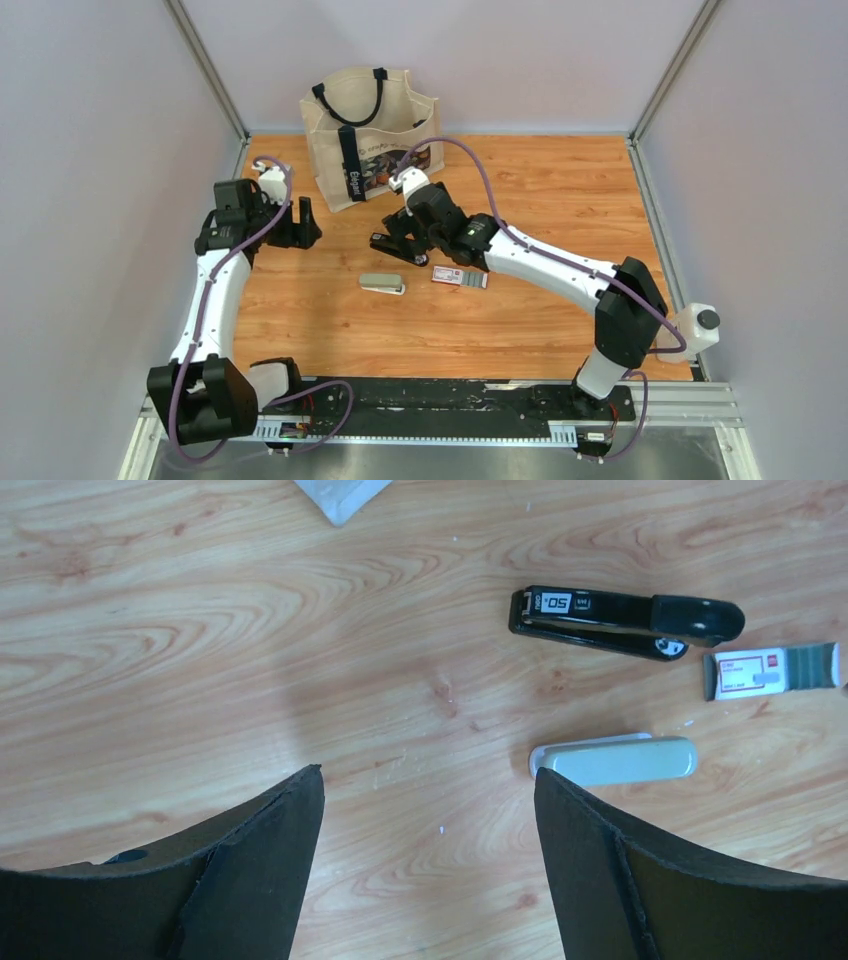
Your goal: Unload the staples from the stapler
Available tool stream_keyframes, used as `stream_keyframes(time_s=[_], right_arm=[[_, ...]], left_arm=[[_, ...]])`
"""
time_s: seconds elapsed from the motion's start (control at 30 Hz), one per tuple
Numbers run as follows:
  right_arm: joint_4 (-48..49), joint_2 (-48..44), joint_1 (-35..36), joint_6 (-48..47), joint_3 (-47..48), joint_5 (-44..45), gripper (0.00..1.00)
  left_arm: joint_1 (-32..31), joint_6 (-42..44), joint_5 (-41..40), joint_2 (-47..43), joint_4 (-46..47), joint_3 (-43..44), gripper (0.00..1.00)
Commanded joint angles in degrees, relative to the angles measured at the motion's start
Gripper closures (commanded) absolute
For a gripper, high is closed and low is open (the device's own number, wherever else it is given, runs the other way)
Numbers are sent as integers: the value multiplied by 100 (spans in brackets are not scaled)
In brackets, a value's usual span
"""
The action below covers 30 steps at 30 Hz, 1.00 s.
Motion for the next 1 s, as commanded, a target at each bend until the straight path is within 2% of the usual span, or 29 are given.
stream_keyframes(time_s=[0.0,0.2,0.23,0.37,0.4,0.5,0.67,0.97], right_arm=[[-52,259,224,-352,323,-471,0],[-26,427,479,-968,297,-1648,1],[-44,566,496,-977,402,-1842,5],[-298,971,619,-1064,684,-2239,14],[-325,1050,637,-1091,737,-2344,19],[-422,1376,672,-1152,930,-2223,25],[-360,1710,664,-1284,974,-2160,29],[-492,1939,664,-1346,1132,-2292,43]], left_arm=[[323,-485,460,40,-157,382,14],[350,-363,425,-118,-245,285,14],[359,-319,416,-144,-245,259,14],[402,-310,399,-197,-219,206,14],[403,-310,416,-215,-228,206,14],[411,-301,486,-241,-298,224,14],[420,-240,592,-303,-368,206,14],[429,41,574,-356,-491,136,13]])
